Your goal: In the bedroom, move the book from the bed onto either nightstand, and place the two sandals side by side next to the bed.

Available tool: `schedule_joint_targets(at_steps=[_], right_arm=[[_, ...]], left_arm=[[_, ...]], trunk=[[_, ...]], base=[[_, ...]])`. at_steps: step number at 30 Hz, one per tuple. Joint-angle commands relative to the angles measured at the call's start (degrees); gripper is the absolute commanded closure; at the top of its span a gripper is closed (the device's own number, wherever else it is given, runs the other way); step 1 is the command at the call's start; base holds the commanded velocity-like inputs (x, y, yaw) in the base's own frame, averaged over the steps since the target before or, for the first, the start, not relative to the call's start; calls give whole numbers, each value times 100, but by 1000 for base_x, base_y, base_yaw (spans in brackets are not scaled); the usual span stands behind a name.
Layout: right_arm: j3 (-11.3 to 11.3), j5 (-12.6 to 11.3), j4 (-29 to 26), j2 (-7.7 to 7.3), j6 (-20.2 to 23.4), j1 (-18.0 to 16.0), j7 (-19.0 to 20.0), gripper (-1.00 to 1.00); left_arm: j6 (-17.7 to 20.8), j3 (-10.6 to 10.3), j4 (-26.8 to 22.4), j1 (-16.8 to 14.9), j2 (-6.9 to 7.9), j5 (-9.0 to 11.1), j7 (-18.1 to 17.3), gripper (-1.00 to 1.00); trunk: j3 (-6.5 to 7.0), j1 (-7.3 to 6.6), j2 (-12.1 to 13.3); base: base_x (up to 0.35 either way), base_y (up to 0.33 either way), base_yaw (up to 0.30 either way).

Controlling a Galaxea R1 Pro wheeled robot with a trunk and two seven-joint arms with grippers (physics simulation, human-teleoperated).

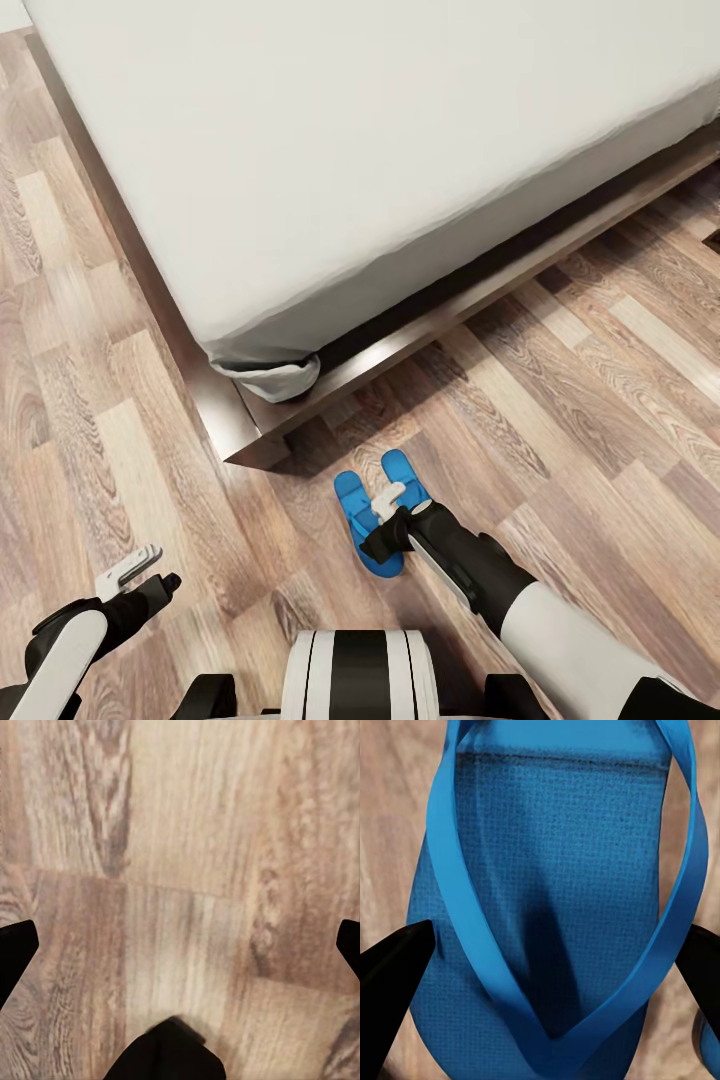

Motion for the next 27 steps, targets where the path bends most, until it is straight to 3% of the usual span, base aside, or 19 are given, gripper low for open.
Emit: schedule_joint_targets(at_steps=[1,14,15,27], right_arm=[[7,-39,-3,-1,28,-4,-8,100],[9,-37,1,2,32,-3,-8,100],[8,-37,0,2,32,-3,-8,-100],[7,-37,-5,2,36,-3,-8,-100]], left_arm=[[15,-4,-5,4,2,46,48,-100],[0,3,5,41,3,34,43,-100],[-1,2,5,41,3,34,44,-100],[-1,6,6,41,3,26,45,-100]], trunk=[[-3,-1,-1],[-3,-1,-1],[-3,-1,-1],[-3,-1,-1]], base=[[99,-35,-2],[28,-11,0],[1,-1,0],[0,0,0]])
